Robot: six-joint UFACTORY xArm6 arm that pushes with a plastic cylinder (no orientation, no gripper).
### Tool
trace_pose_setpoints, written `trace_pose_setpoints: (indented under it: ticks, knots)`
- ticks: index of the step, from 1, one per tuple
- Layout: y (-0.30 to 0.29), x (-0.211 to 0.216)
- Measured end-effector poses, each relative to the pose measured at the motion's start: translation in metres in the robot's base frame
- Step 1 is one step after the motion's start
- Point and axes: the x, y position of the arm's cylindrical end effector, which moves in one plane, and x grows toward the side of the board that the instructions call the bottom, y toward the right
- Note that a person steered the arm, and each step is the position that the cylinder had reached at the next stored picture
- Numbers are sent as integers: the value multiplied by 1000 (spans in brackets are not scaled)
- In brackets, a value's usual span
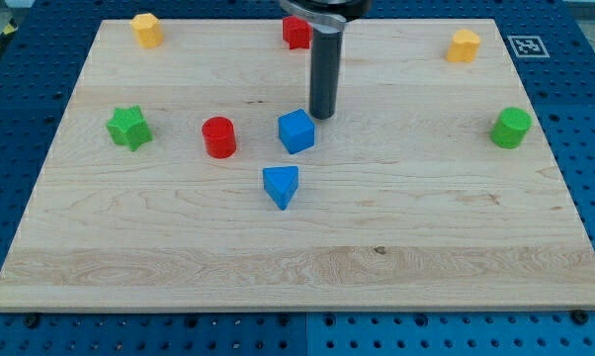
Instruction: Move blue cube to the left corner of the board
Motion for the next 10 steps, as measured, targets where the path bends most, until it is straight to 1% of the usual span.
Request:
trace_pose_setpoints:
  ticks: [1, 3, 5, 6, 7, 8, 10]
  knots:
    - [-25, 9]
    - [-16, 9]
    - [-20, 46]
    - [-9, 48]
    - [-9, 54]
    - [-45, 64]
    - [-72, 99]
